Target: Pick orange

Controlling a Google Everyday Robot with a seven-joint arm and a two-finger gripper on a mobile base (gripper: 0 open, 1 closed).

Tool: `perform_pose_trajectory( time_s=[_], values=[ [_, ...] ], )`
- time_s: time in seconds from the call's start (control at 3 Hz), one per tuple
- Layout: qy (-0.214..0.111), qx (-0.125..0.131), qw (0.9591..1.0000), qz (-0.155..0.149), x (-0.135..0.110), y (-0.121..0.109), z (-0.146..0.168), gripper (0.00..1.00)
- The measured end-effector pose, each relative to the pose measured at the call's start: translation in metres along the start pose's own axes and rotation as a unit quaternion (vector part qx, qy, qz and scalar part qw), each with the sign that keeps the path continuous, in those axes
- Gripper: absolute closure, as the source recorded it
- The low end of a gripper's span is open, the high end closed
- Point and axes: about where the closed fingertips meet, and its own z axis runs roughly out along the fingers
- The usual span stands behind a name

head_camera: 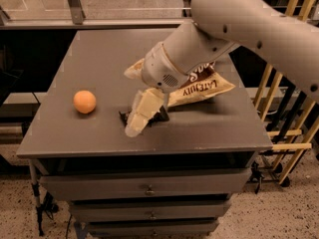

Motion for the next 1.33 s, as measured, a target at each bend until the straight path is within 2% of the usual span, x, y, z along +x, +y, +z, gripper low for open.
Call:
perform_pose_trajectory(
  time_s=[0.67, 1.0, 1.33],
  values=[
    [-0.045, 0.020, 0.9982, -0.032, -0.036, -0.038, 0.046, 0.00],
    [-0.057, 0.015, 0.9973, -0.043, -0.046, -0.048, 0.069, 0.00],
    [-0.066, -0.002, 0.9965, -0.051, -0.047, -0.067, 0.113, 0.00]
  ],
)
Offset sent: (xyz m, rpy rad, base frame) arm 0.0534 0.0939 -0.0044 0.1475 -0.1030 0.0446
